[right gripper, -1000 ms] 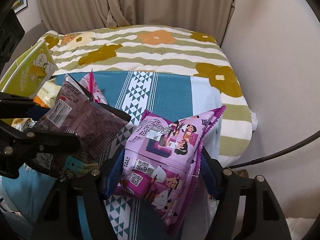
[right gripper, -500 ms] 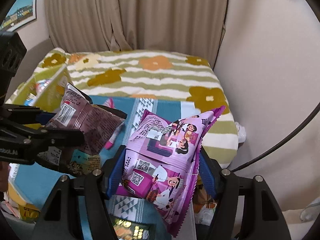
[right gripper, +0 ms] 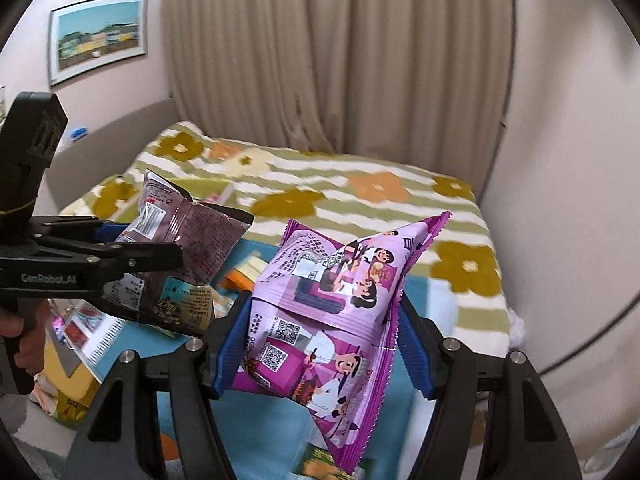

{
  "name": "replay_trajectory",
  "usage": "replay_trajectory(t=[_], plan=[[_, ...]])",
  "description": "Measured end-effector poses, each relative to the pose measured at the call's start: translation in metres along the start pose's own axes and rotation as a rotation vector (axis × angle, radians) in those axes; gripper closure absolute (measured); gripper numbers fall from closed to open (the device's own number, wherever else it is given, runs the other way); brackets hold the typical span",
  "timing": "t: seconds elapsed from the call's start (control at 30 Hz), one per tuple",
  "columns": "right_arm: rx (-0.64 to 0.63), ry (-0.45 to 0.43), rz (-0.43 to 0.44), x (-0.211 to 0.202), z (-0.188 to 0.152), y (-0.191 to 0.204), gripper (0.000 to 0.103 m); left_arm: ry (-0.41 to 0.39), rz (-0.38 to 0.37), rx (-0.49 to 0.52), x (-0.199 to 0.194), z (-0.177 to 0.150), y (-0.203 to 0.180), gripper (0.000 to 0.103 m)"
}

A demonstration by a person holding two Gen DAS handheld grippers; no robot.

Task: Organize snacks
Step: 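Carry the brown-grey bag over the box with the left tool while the right tool carries the purple bag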

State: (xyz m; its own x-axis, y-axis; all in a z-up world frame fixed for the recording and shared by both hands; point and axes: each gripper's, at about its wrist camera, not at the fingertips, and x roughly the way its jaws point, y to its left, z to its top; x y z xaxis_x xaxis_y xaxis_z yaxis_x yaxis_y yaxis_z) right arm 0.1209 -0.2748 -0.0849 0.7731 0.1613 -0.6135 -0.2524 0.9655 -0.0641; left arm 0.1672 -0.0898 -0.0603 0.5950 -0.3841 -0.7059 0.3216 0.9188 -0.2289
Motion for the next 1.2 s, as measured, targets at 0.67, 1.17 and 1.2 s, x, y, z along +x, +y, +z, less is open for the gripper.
replay_trajectory(t=[0.67, 1.17, 1.2], plan=[[-0.066, -0.021, 0.158, 0.121, 0.104, 0.158, 0.04, 0.052, 0.14, -0.111, 0.006, 0.054, 0.24, 0.05], [-0.047, 0.085, 0.139, 0.188, 0.129, 0.187, 0.04, 0.169, 0.122, -0.167, 0.055, 0.038, 0.308, 0.001], [-0.045, 0.086, 0.14, 0.188, 0.13, 0.187, 0.04, 0.172, 0.128, -0.168, 0.052, 0.035, 0.309, 0.001]])
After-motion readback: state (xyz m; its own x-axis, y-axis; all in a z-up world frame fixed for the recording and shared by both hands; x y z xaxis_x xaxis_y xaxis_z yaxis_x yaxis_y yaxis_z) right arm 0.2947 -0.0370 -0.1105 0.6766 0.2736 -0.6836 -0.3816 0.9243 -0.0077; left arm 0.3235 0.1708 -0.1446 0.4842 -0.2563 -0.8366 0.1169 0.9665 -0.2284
